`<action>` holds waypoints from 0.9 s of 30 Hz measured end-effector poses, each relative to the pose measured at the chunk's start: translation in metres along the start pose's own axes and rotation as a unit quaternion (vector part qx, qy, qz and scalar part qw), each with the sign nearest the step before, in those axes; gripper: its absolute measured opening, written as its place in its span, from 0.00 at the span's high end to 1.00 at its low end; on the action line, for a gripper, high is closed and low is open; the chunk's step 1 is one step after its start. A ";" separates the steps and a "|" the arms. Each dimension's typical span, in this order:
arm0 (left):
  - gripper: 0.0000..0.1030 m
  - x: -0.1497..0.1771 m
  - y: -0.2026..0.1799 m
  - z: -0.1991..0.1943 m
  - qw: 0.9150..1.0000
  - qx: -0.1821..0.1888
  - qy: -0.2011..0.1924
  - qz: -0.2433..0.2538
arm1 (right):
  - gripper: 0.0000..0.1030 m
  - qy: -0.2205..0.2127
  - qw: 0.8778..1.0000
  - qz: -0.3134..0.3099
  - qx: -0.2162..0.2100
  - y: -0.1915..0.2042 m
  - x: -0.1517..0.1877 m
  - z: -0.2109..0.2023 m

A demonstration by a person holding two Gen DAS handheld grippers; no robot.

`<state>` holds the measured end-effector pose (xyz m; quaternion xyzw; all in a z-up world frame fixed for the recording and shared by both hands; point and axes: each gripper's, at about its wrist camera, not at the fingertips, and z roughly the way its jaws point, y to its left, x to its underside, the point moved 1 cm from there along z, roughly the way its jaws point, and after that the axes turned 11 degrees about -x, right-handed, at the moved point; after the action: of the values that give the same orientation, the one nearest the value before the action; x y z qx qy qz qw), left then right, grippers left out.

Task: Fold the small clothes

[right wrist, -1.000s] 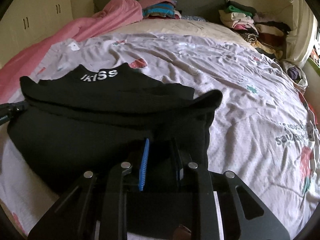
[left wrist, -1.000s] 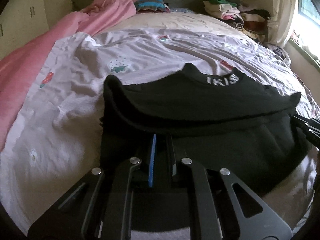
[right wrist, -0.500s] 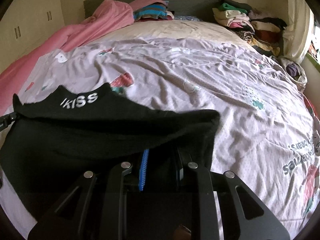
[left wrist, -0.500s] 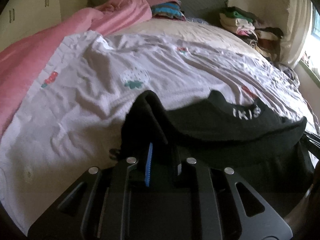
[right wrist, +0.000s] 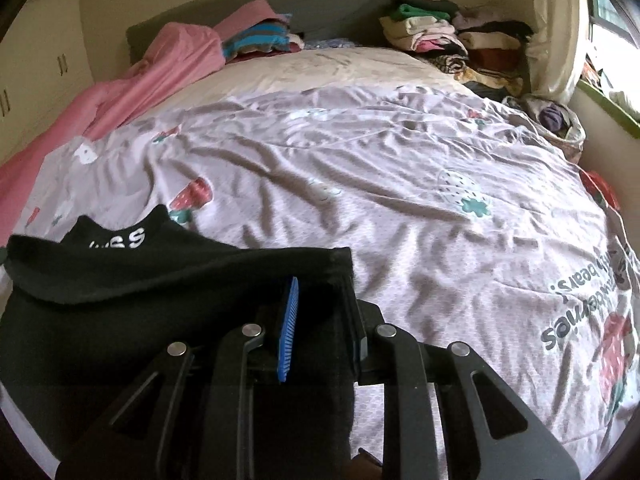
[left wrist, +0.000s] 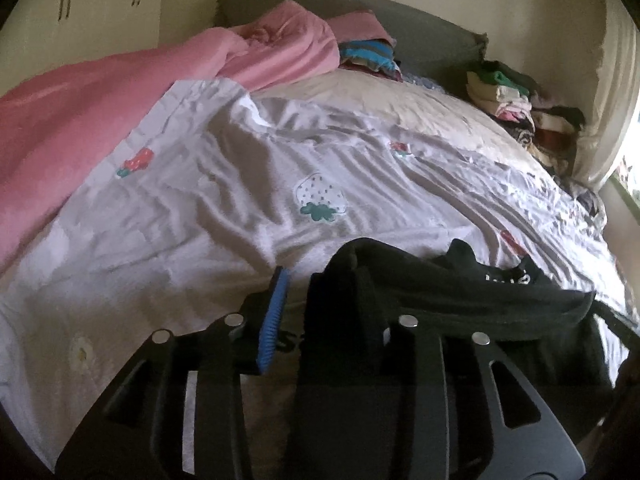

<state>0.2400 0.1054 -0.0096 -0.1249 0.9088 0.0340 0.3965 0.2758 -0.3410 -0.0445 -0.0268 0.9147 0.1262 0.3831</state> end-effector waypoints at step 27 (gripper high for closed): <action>0.99 0.008 0.015 0.006 0.998 0.045 0.046 -0.013 | 1.00 -0.003 0.999 0.046 -0.029 -0.017 0.003 -0.005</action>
<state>0.2352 0.1196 -0.0196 -0.1202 0.9249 -0.0180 0.3603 0.2725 -0.3584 -0.0467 0.0050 0.9096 0.1699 0.3791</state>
